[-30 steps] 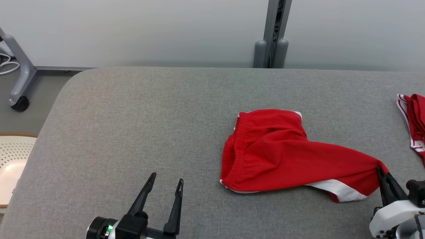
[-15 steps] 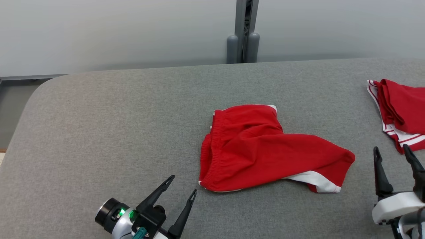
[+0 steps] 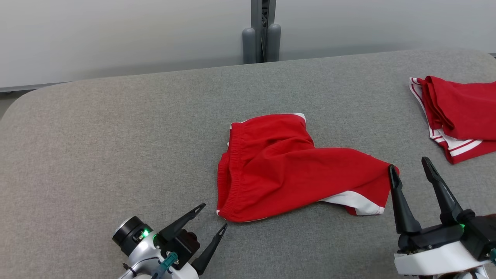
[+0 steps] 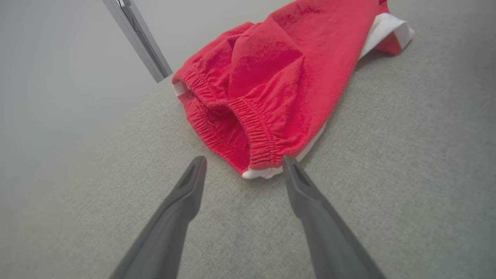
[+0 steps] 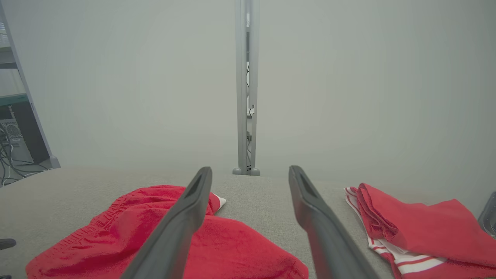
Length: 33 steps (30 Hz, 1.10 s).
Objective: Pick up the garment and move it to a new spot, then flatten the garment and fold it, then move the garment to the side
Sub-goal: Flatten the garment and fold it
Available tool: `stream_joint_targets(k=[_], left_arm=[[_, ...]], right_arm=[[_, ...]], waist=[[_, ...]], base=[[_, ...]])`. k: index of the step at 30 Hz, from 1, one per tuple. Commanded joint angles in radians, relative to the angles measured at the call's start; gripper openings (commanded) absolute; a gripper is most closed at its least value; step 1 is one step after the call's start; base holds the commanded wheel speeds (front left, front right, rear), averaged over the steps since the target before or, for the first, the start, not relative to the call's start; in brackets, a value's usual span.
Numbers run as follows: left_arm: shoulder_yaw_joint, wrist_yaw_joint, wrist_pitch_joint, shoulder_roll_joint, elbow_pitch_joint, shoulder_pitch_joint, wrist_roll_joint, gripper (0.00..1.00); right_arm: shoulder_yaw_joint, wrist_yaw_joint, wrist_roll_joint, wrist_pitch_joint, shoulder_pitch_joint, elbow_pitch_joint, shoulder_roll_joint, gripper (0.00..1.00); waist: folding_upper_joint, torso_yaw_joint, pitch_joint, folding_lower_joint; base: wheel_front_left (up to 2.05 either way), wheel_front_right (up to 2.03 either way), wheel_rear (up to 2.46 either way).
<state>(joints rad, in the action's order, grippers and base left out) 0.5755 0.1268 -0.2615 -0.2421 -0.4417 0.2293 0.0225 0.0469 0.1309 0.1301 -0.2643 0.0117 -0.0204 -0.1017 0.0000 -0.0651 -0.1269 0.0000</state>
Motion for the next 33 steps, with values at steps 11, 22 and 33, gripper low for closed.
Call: stream_joint_targets(k=[11,22,33], left_arm=[[0.152,0.003,-0.003,-0.068,-0.034,0.097,-0.027,1.0],[0.266,0.003,-0.003,-0.096,-0.066,0.193,0.022,0.75],[0.428,0.004,-0.003,-0.156,0.018,0.231,0.287,0.0]], right_arm=[[0.1,0.0,0.118,-0.001,-0.081,-0.136,-0.036,1.0],[0.11,0.0,0.116,-0.001,-0.046,-0.148,-0.041,1.0],[0.094,0.0,0.103,-0.001,-0.053,-0.136,-0.035,1.0]], waist=[[0.0,-0.028,-0.017,0.0],[0.0,-0.053,-0.052,0.0],[0.0,-0.052,-0.066,0.0]], base=[[0.0,0.0,0.0],[0.0,0.0,0.0],[0.0,0.0,0.0]])
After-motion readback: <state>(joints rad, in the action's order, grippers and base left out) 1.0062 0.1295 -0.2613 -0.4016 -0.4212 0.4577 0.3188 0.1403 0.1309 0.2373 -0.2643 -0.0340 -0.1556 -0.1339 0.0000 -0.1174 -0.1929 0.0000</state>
